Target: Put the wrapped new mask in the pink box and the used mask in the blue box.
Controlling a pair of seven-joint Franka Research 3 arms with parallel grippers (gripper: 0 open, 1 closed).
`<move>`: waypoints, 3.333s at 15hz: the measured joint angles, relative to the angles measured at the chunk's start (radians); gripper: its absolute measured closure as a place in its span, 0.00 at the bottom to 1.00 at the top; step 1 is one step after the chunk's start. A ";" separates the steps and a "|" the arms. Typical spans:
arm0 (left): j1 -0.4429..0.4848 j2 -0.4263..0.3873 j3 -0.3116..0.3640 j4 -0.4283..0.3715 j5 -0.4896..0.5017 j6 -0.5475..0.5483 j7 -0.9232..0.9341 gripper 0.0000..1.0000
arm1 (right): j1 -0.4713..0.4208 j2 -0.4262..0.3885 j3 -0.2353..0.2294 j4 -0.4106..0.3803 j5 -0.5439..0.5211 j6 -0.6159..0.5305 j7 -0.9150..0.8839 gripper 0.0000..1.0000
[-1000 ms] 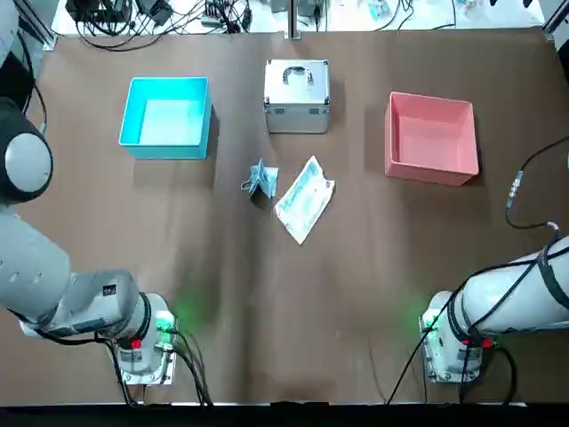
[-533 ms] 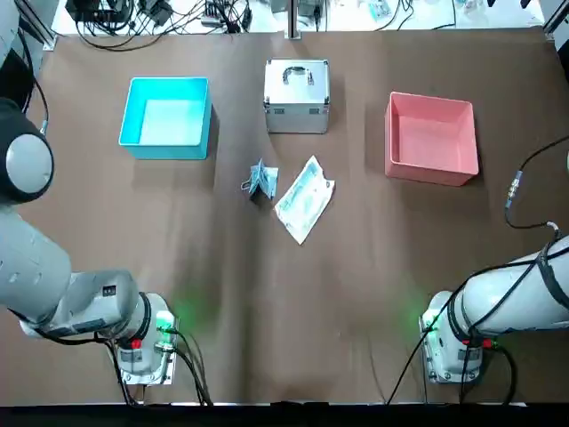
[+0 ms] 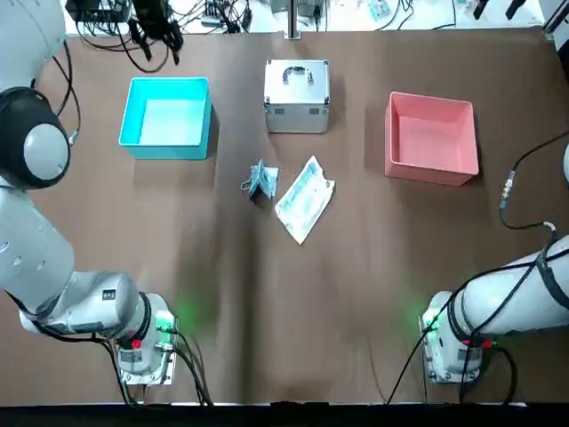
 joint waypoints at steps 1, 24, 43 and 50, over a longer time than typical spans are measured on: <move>0.000 0.007 -0.020 -0.031 0.000 0.011 -0.006 0.00 | 0.003 0.003 0.000 -0.002 0.000 -0.016 -0.001 0.02; -0.190 0.288 -0.297 -0.510 -0.031 0.795 -0.624 0.20 | 0.294 0.276 0.012 -0.340 0.398 0.376 -0.052 0.06; -0.055 0.095 -0.298 -0.230 -0.025 0.227 -0.576 0.97 | 0.507 0.402 0.013 -0.506 0.794 0.720 -0.339 0.09; 0.216 0.043 -0.289 -0.190 0.082 0.215 -0.257 0.97 | 0.565 0.402 0.013 -0.536 0.900 0.757 -0.339 0.09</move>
